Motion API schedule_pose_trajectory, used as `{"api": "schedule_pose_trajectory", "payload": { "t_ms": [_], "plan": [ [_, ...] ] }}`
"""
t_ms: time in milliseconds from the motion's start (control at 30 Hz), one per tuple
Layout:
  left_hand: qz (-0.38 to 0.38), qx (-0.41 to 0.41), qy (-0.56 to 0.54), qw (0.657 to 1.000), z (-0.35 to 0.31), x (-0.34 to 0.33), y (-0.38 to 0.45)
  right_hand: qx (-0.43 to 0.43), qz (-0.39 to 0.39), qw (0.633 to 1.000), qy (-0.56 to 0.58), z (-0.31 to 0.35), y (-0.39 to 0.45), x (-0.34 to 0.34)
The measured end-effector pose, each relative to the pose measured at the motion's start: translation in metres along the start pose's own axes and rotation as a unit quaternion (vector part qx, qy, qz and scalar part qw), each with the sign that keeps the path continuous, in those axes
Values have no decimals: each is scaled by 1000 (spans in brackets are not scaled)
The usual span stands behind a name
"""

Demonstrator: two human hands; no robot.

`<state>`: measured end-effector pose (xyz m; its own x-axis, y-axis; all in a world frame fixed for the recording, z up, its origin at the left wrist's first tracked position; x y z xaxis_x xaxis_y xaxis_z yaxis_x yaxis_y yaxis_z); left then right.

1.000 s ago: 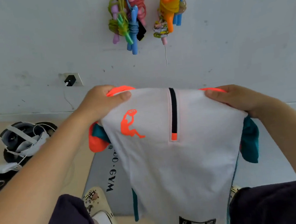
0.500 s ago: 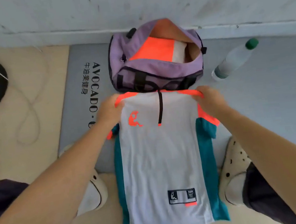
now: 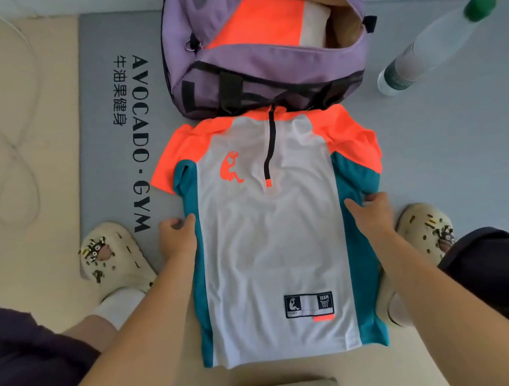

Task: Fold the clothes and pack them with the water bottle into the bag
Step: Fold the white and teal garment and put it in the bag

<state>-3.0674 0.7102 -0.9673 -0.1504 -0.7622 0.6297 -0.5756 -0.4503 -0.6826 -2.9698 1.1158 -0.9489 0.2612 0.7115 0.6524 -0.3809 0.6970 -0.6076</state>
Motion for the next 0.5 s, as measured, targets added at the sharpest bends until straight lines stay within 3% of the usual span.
{"api": "schedule_pose_trajectory", "payload": {
  "t_ms": [133,267,333,400,500],
  "plan": [
    [59,97,-111,987,-4,-4,6,16,11,1000,-12,4,5,-5],
    [76,43,-143,986,-20,-3,16,-16,9,997,79,9,15,-4],
    [103,35,-175,979,-27,-1,17,-85,25,977,194,10,17,-2],
    [175,72,-247,950,-30,-6,13,-170,58,935,306,6,18,-6],
    [261,125,-257,922,-27,-14,4,-191,170,913,318,10,16,-14]
  ]
}}
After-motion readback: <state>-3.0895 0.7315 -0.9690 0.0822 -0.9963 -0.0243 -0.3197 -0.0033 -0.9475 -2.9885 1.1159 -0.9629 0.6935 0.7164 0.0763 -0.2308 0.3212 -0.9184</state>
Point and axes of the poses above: each hand's wrist, its own y-axis towards the middle knuckle, its own x-axis out of the back of the hand, z = x × y, the point moved 5 cm from there along y, towards the middle knuckle, and after that the axes turned 6 degrees about y, right-handed, at the moved point
